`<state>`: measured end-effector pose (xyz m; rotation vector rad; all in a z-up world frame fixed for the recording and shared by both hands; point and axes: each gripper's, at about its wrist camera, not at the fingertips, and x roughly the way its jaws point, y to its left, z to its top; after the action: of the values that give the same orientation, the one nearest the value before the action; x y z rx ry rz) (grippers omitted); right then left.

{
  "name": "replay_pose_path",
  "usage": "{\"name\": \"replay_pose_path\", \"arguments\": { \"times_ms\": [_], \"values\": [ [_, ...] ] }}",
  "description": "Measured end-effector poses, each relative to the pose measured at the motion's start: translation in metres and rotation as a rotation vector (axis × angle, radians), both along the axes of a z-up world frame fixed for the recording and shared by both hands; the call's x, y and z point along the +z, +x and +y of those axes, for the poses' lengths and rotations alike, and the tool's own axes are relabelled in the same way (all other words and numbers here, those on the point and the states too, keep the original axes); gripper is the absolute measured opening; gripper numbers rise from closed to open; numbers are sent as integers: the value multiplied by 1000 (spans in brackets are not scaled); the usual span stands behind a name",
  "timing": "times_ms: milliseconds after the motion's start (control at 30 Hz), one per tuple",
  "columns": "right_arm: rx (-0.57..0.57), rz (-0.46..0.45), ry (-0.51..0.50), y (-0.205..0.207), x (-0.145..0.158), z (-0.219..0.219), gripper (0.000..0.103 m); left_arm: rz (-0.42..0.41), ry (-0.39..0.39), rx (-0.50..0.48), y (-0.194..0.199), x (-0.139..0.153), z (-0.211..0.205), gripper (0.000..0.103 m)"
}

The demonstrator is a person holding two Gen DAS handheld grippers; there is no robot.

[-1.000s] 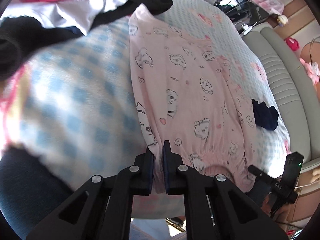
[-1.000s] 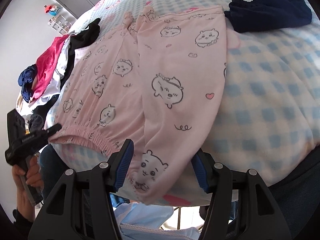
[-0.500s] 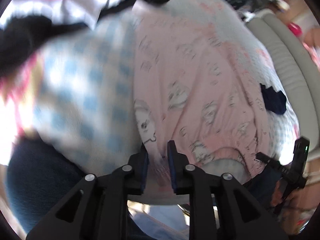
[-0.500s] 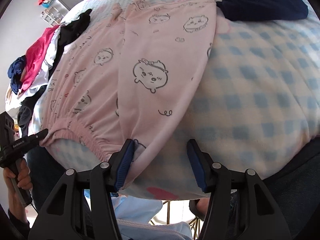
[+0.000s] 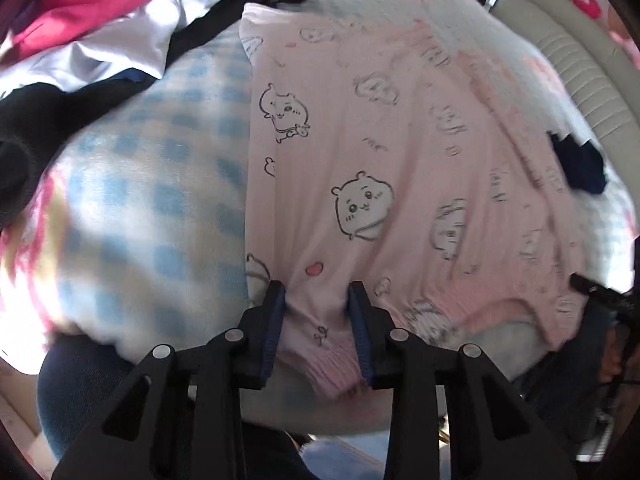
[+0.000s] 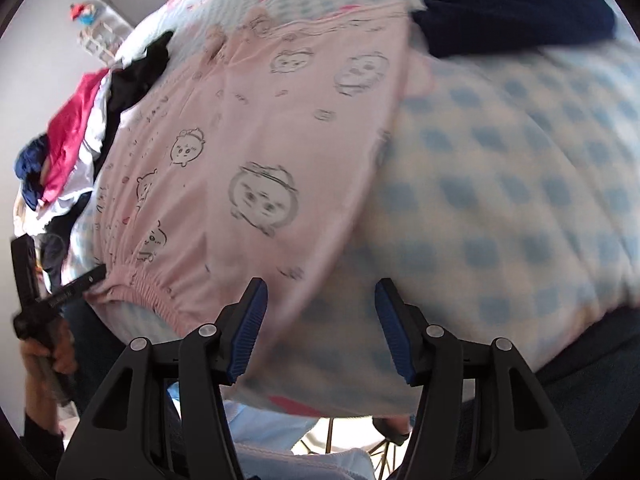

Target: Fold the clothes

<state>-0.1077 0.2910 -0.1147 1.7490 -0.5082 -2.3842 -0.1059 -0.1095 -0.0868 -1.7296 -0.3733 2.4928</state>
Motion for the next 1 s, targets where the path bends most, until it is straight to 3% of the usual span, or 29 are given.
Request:
{"name": "replay_pose_path", "arguments": {
  "times_ms": [100,200,267,433,633,733,867,900,933,967,1000],
  "values": [
    [-27,15,-39,6,5,21,57,123,14,-27,-16,35,2,34],
    [-20,82,-22,-13,28,30,58,180,57,-90,-57,55,22,34],
    [-6,141,27,-36,45,28,58,199,47,-150,-88,57,45,34],
    [-16,151,93,-106,45,28,61,252,-23,-282,-180,60,105,34],
    [-61,92,80,-157,21,44,61,213,-44,-363,-273,33,152,34],
    [-78,72,67,-169,11,50,61,175,-18,-399,-295,9,166,34],
    [-92,70,24,-180,-2,52,61,112,-28,-427,-310,-20,180,44],
    [-95,73,16,-184,-4,52,54,105,-28,-434,-311,-24,183,44],
    [-98,77,10,-187,-7,52,36,98,-29,-442,-312,-28,185,32],
    [-91,93,24,-188,-4,51,28,96,-26,-456,-312,-30,188,5],
    [-85,110,35,-189,-2,50,14,108,-23,-473,-310,-26,191,5]
  ]
}}
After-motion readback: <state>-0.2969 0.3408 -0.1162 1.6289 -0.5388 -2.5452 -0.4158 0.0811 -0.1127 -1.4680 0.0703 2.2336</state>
